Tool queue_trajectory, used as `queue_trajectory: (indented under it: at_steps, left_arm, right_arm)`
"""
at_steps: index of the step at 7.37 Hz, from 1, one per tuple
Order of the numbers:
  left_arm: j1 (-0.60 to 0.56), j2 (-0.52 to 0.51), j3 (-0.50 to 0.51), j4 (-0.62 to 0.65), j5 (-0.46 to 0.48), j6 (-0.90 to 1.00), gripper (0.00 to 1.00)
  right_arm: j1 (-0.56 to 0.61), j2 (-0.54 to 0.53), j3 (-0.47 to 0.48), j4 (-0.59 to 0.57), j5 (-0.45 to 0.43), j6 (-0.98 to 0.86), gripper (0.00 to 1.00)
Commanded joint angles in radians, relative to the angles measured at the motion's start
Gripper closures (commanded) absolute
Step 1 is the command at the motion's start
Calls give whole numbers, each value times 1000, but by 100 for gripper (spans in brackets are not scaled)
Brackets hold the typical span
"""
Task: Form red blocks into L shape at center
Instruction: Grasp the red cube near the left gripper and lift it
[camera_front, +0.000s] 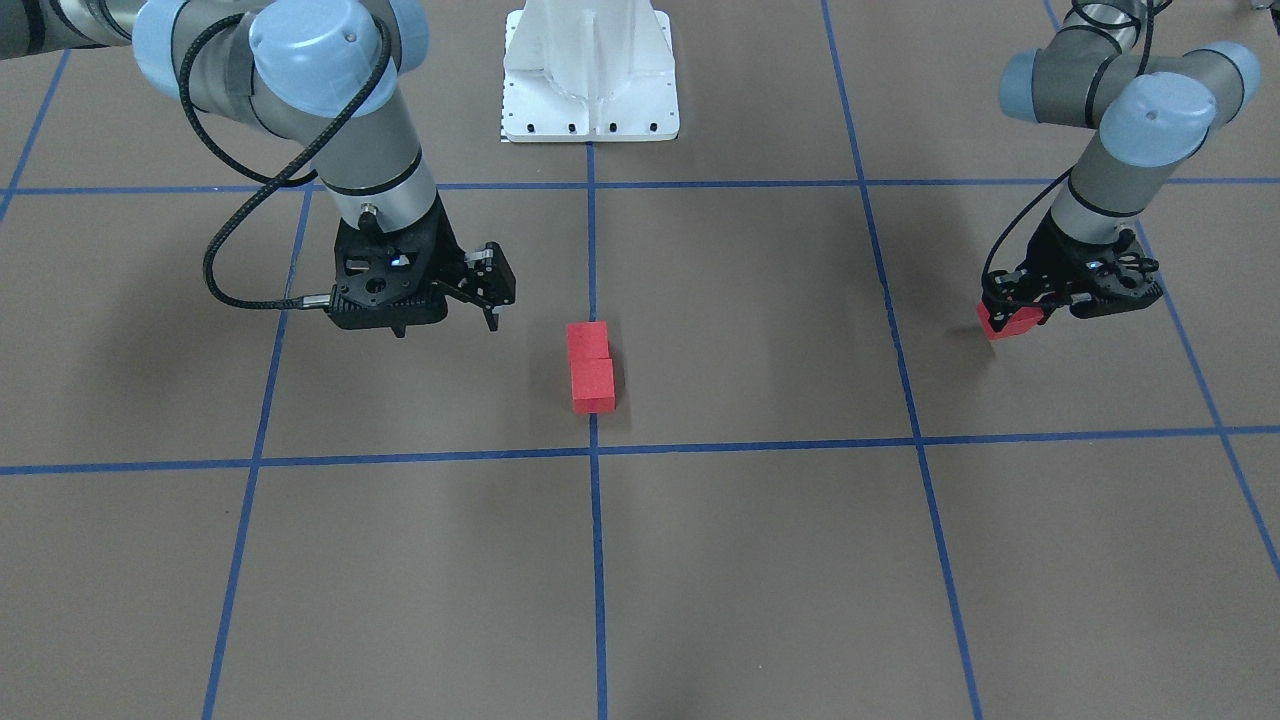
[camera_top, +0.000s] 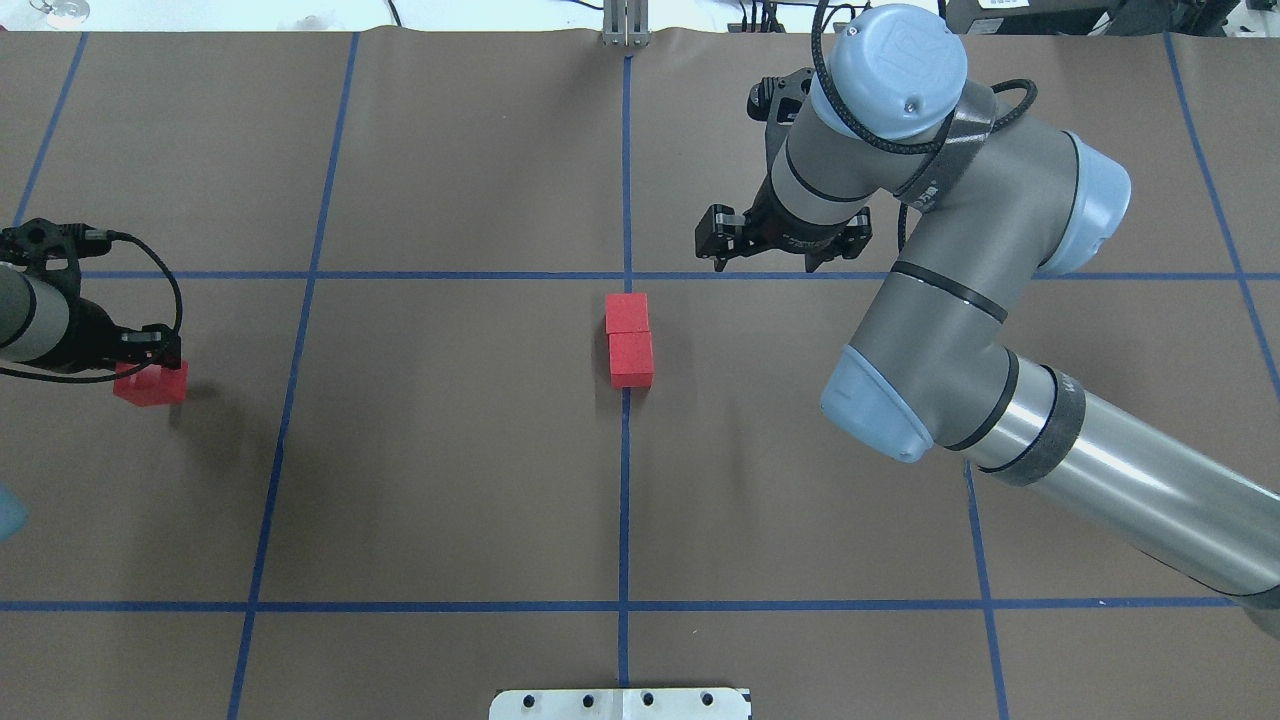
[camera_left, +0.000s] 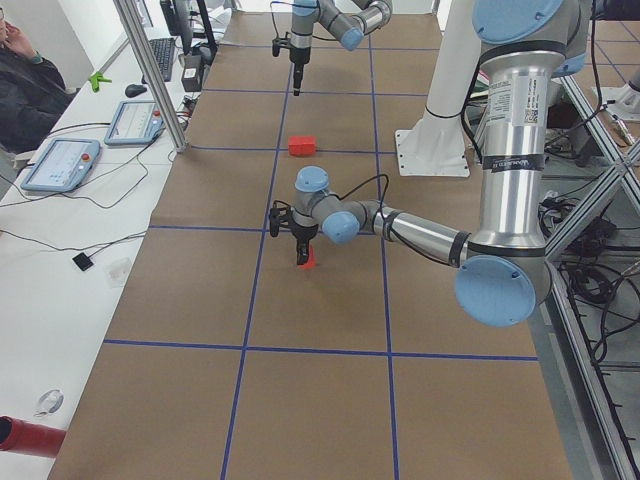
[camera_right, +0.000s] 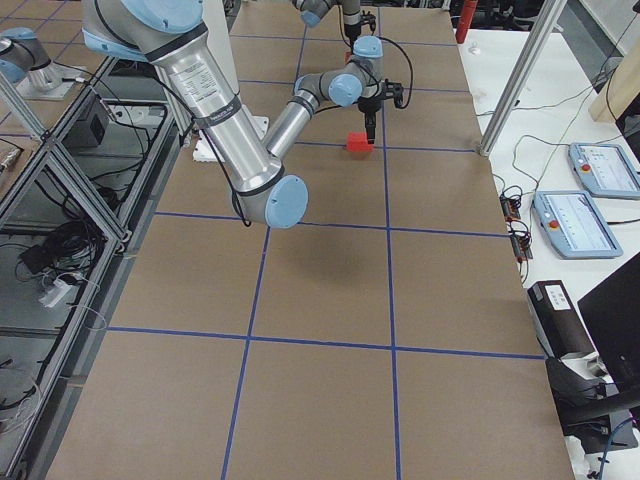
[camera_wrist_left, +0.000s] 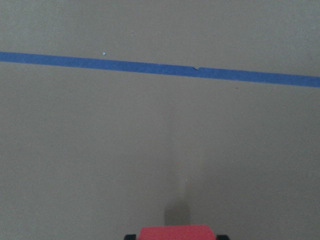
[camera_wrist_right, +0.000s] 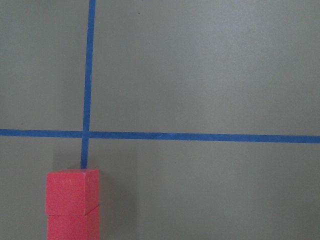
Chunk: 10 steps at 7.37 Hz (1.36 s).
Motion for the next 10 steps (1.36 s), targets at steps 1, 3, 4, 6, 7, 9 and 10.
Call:
queue_trajectory:
  at_steps: [1, 3, 4, 6, 7, 9, 10]
  left_arm:
    - [-17, -151, -5, 215, -2, -89, 100]
    - [-11, -263, 12, 275, -7, -351, 100]
    - [-7, -373, 58, 372, -9, -500, 100]
    - [36, -455, 72, 408, -41, -788, 100]
    - [74, -502, 78, 411, -42, -923, 100]
    - [140, -677, 205, 492, -42, -1145, 100]
    - [147, -761, 304, 492, -44, -1205, 100]
  right_arm:
    - [54, -68, 34, -3, 9, -107, 1]
    - [97, -134, 56, -3, 23, -274, 1]
    - [133, -139, 47, -13, 107, -372, 1]
    - [151, -193, 66, 0, 138, -459, 1]
    - [164, -201, 65, -1, 141, -468, 1]
    - [175, -220, 66, 0, 178, -471, 1]
    - [174, -218, 66, 0, 178, -471, 1]
